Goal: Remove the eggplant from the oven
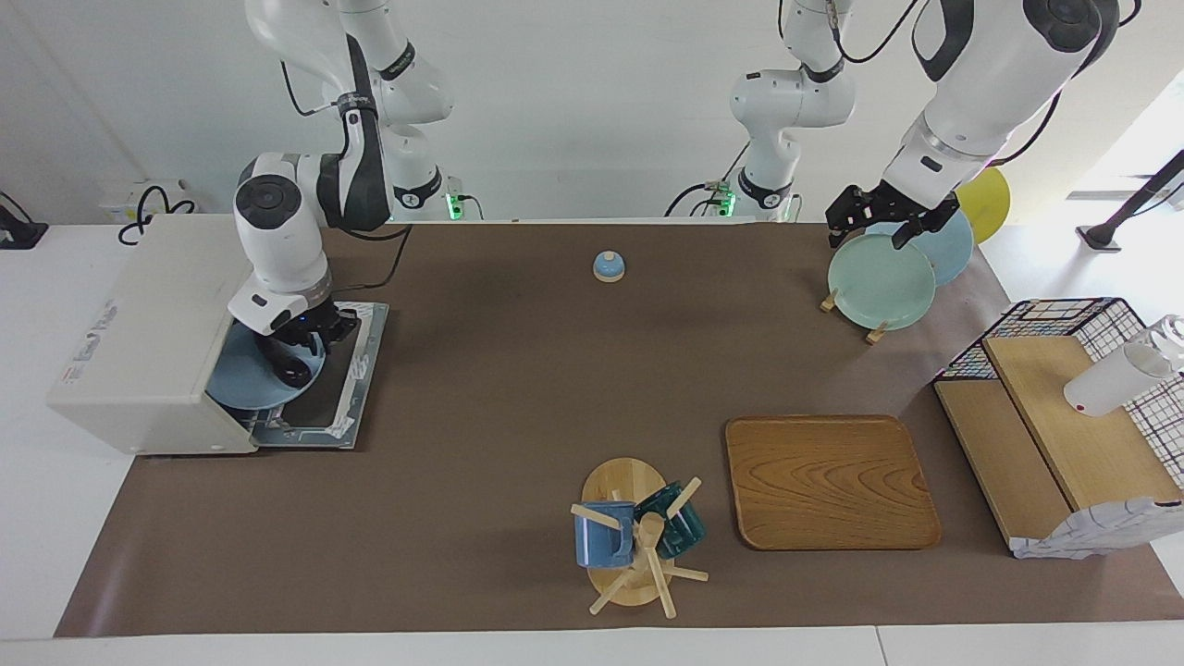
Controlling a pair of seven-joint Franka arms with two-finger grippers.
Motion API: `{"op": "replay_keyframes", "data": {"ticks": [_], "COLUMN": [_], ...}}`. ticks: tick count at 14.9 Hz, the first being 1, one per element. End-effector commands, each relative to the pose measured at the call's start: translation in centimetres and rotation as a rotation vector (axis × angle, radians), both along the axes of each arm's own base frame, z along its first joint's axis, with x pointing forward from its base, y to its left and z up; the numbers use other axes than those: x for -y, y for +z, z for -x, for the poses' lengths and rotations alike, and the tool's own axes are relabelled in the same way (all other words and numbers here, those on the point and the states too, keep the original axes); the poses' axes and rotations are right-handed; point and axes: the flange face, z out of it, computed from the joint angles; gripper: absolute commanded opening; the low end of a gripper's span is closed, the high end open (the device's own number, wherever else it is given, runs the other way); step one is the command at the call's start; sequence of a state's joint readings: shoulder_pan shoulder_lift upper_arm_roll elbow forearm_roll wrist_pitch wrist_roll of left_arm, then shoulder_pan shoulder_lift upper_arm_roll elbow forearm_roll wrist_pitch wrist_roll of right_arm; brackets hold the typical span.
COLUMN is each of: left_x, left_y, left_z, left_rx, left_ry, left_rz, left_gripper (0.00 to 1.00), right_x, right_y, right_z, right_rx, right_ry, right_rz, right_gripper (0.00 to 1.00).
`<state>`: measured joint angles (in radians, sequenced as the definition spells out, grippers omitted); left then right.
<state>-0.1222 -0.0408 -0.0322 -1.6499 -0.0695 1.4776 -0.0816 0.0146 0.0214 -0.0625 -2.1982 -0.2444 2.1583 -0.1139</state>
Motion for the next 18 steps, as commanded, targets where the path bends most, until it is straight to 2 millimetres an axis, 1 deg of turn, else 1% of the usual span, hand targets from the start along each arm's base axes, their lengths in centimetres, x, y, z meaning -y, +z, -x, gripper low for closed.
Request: {"op": "replay_keyframes", "data": {"ticks": [1, 2, 4, 6, 7, 8, 9, 11, 12, 13, 14, 15, 16, 17, 18], "left_x": [-0.4, -0.4, -0.5, -0.4, -0.4, -0.4, -0.5, -0.4, -0.4, -0.5, -0.4, -0.5, -0.4, -0.5, -0.5], "left_y": [0.4, 0.4, 0.4, 0.4, 0.4, 0.4, 0.4, 0.4, 0.4, 0.4, 0.4, 0.4, 0.4, 0.4, 0.4], "left_z": [0.6, 0.6, 0.5, 0.6, 0.6, 0.6, 0.5, 0.6, 0.6, 0.5, 0.6, 0.5, 0.6, 0.5, 0.5], "left_rx": [-0.001, -0.001, -0.001, -0.001, -0.001, -0.001, -0.001, -0.001, -0.001, -0.001, -0.001, -0.001, -0.001, -0.001, -0.001], "left_ry": [0.004, 0.004, 0.006, 0.004, 0.004, 0.004, 0.006, 0.004, 0.004, 0.006, 0.004, 0.006, 0.004, 0.006, 0.006], "left_rz": [-0.017, -0.017, -0.017, -0.017, -0.017, -0.017, -0.017, -0.017, -0.017, -0.017, -0.017, -0.017, -0.017, -0.017, -0.017], "left_gripper": [1.0, 1.0, 1.0, 1.0, 1.0, 1.0, 1.0, 1.0, 1.0, 1.0, 1.0, 1.0, 1.0, 1.0, 1.0], "right_x": [0.0, -0.4, -1.9, -4.8, -6.7, -9.4, -12.6, -18.5, -21.2, -23.3, -25.7, -28.5, -31.4, -35.3, -39.0], "right_y": [0.3, 0.4, 0.8, 2.2, 3.2, 4.5, 5.5, 6.8, 7.6, 8.6, 8.9, 8.9, 8.5, 7.1, 6.3], "right_z": [0.8, 0.7, 0.2, -1.0, -1.8, -2.5, -2.9, -3.6, -3.7, -3.7, -4.1, -4.5, -4.8, -4.7, -5.0], "right_rx": [0.004, 0.005, 0.007, 0.018, 0.018, 0.03, 0.044, 0.041, 0.052, 0.055, 0.052, 0.047, 0.047, 0.023, 0.028], "right_ry": [0.04, 0.045, 0.066, 0.08, 0.063, 0.054, 0.052, 0.02, -0.012, -0.041, -0.07, -0.101, -0.122, -0.134, -0.157], "right_rz": [0.011, 0.013, 0.016, 0.016, 0.02, 0.029, 0.033, 0.047, 0.045, 0.029, 0.004, -0.006, 0.019, 0.047, 0.063], "right_gripper": [0.0, 0.0, 0.0, 0.0, 0.0, 0.0, 0.0, 0.0, 0.0, 0.0, 0.0, 0.0, 0.0, 0.0, 0.0]}}
